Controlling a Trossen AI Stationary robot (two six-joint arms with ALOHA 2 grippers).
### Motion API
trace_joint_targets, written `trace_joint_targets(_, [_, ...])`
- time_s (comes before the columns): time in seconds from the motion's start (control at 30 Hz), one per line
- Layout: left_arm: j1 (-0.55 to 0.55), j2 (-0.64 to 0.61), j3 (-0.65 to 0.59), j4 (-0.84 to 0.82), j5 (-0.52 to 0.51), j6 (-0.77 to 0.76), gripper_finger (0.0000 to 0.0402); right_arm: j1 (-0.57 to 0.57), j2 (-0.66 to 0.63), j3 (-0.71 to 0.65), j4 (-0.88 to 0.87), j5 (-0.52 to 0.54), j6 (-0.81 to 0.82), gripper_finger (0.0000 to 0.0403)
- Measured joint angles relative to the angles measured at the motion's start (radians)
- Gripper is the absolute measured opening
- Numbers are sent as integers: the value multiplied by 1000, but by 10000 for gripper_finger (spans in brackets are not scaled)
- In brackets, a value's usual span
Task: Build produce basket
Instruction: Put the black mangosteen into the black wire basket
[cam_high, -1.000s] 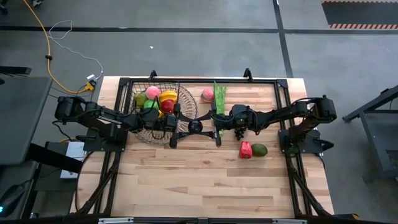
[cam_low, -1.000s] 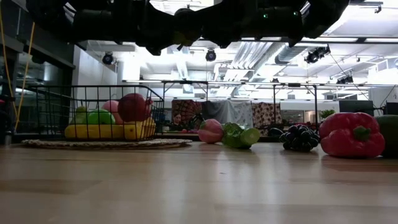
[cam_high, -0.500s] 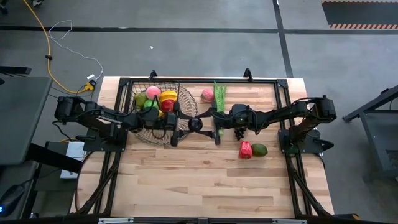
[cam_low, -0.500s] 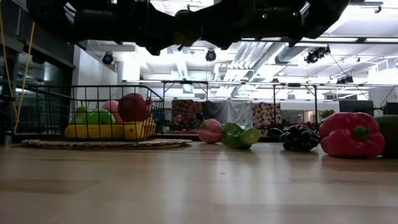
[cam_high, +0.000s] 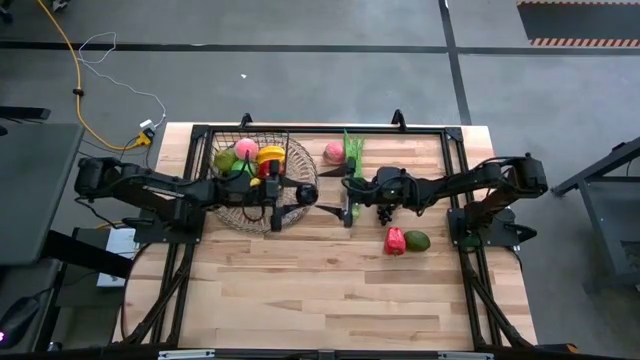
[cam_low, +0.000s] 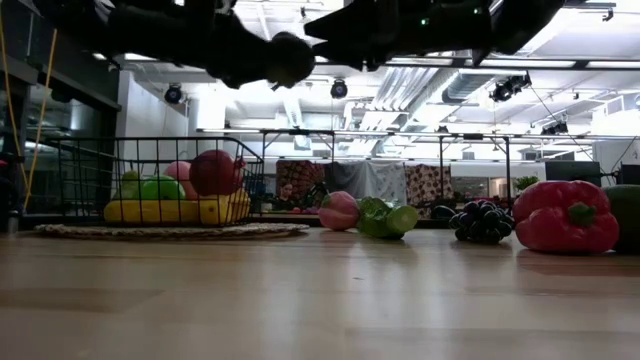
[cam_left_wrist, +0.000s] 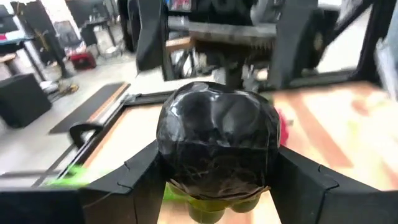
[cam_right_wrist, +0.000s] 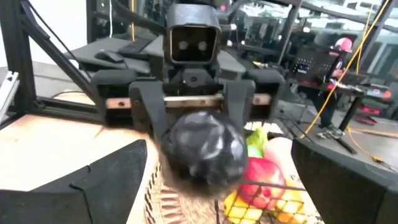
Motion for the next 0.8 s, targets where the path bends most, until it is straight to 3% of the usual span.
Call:
trace_joint_targets(0.17, [1, -157, -2, -240, -87, 23, 224, 0, -65, 0, -123, 0, -4, 389])
trace_joint_targets(0.33, [0, -339, -37, -380, -92, 15, 224, -9, -125, -20, -221, -1, -27, 390])
trace_joint_targets(0.6, [2, -644, -156, -380, -122, -1, 225, -101, -283, -239, -36, 52, 26, 390])
trace_joint_targets(0.8, [9, -784, -203, -424, -141, -3, 225, -165, -383, -380, 119, 59, 68, 390])
